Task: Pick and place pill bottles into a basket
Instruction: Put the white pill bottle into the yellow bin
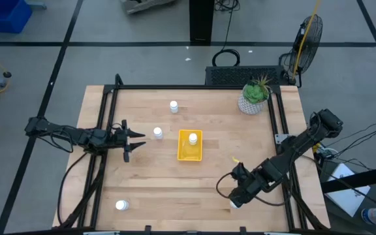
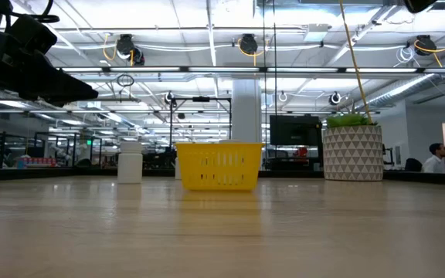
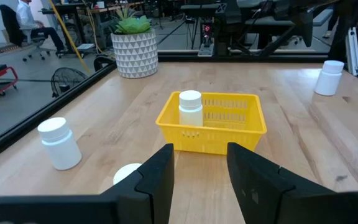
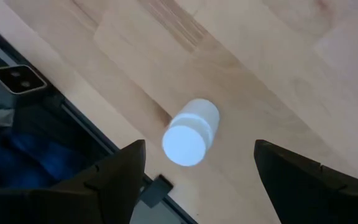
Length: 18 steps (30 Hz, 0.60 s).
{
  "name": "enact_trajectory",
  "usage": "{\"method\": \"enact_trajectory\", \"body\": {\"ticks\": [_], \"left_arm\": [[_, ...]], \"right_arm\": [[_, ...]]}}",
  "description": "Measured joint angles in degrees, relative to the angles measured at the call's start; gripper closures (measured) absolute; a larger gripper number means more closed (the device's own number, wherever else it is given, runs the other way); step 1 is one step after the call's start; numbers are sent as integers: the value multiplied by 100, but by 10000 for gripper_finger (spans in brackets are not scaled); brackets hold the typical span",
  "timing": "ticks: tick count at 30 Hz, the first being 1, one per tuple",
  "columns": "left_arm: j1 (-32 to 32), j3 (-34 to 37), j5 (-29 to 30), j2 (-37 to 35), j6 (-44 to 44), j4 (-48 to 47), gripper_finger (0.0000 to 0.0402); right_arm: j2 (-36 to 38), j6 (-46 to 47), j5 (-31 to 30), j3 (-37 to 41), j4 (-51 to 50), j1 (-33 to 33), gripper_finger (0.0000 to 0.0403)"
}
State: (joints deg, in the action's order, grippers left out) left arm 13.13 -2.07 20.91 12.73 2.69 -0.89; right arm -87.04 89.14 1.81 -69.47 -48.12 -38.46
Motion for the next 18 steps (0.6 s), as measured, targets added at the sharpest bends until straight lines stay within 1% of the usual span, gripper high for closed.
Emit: {"method": "enact_trajectory", "body": {"ticks": [5,10,16,18], "left_arm": [[0,0,0,0,49,0,249],[0,0,0,0,64,0,249],[0,0,0,1,63,2,249],[0,0,0,2,62,0,249]], "right_arm": [[-188,132,-16,-22,124,-124,108],[-420,183,230,-53,320,-147,108],[-736,103,274,-577,-186,-179,108],[-798,40,277,-632,-317,-177,108]]}}
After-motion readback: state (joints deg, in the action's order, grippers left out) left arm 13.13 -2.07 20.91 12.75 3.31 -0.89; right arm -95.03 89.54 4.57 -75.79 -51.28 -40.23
